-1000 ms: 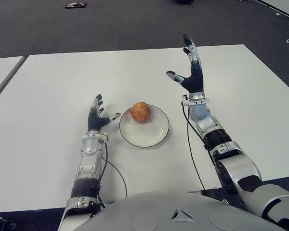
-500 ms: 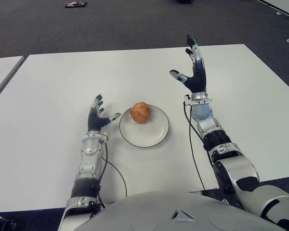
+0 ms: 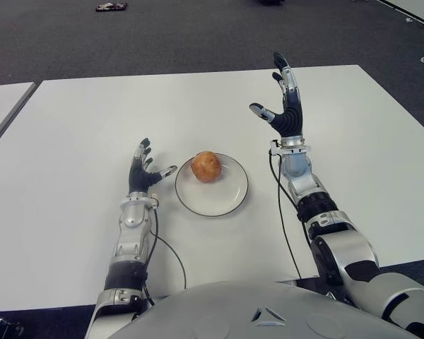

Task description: Put the apples into the plate.

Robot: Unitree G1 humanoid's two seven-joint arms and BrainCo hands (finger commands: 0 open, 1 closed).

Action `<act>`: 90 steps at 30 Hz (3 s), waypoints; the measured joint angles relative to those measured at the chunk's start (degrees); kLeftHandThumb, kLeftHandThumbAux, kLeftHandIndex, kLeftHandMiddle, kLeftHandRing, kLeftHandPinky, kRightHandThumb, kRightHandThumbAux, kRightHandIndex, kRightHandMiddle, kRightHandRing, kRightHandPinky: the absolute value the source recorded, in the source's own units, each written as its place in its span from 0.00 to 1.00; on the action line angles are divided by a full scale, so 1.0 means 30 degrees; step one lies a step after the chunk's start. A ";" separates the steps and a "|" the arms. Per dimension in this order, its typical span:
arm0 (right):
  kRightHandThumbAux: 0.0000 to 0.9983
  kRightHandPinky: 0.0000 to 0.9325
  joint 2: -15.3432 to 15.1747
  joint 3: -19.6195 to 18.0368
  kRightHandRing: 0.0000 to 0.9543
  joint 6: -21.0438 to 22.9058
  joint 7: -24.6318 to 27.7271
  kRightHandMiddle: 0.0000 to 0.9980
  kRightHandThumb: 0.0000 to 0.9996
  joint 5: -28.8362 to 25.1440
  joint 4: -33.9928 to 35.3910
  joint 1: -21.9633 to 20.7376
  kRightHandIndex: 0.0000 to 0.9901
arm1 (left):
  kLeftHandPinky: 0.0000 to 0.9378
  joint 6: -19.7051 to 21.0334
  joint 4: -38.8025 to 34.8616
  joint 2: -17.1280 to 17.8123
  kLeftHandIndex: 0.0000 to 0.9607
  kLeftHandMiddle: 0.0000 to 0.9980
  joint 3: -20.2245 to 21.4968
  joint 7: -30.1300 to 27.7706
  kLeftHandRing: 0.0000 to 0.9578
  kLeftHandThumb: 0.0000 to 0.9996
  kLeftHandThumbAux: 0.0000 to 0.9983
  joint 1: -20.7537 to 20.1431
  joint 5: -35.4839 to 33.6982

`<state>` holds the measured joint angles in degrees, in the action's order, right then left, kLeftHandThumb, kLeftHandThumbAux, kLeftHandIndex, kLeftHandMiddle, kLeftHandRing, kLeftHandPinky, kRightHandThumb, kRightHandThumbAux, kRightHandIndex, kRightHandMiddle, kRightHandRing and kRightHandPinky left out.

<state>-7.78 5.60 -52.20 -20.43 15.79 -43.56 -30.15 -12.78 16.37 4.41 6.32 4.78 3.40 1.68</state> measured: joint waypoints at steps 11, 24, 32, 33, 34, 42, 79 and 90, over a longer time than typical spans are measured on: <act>0.52 0.05 0.0052 -0.0164 0.01 -0.0003 0.0168 0.01 0.11 0.0020 0.0039 0.0041 0.02 | 0.03 0.0037 -0.0466 0.0002 0.00 0.00 0.0021 0.0001 0.00 0.00 0.28 0.0096 0.0004; 0.52 0.05 0.0068 -0.0351 0.01 -0.0003 0.0330 0.01 0.11 0.0022 0.0253 0.0140 0.02 | 0.03 0.0134 -0.1049 -0.0057 0.00 0.00 0.0295 0.0047 0.00 0.00 0.30 0.0216 -0.0013; 0.66 0.14 0.0697 -0.1149 0.09 0.1435 0.1898 0.05 0.13 -0.1421 -0.1179 -0.0080 0.02 | 0.03 0.0130 -0.1189 -0.0161 0.00 0.00 0.0465 0.0143 0.00 0.00 0.29 0.0422 0.0001; 0.68 0.14 0.0881 -0.1388 0.08 0.2072 0.2269 0.05 0.12 -0.1802 -0.1654 -0.0106 0.01 | 0.03 0.0126 -0.1201 -0.0165 0.00 0.00 0.0464 0.0143 0.00 0.00 0.29 0.0420 0.0001; 0.68 0.14 0.1078 -0.1648 0.08 0.2803 0.2675 0.04 0.11 -0.2234 -0.2257 -0.0104 0.01 | 0.03 0.0124 -0.1214 -0.0171 0.00 0.00 0.0463 0.0143 0.00 0.00 0.29 0.0418 0.0001; 0.68 0.11 0.2129 -0.3367 0.05 0.8500 0.5844 0.01 0.07 -0.4845 -0.6221 0.0227 0.00 | 0.03 0.0123 -0.1258 -0.0211 0.00 0.00 0.0546 0.0212 0.00 0.00 0.29 0.0417 -0.0002; 0.66 0.10 0.2371 -0.3542 0.02 1.0395 0.4937 0.00 0.02 -0.4837 -0.5745 0.0407 0.00 | 0.04 0.0251 -0.1811 -0.0230 0.00 0.00 0.0667 0.0287 0.00 0.00 0.31 0.0766 -0.0094; 0.69 0.11 0.2386 -0.3553 0.03 1.0383 0.4922 0.00 0.03 -0.4849 -0.4713 0.1223 0.00 | 0.04 0.0538 -0.2314 -0.0217 0.00 0.00 0.0694 0.0283 0.00 0.00 0.31 0.0840 -0.0194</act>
<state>-0.62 -5.06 -21.05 -5.67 1.24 -57.70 -26.48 -11.16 9.43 3.76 8.40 5.63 5.92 1.09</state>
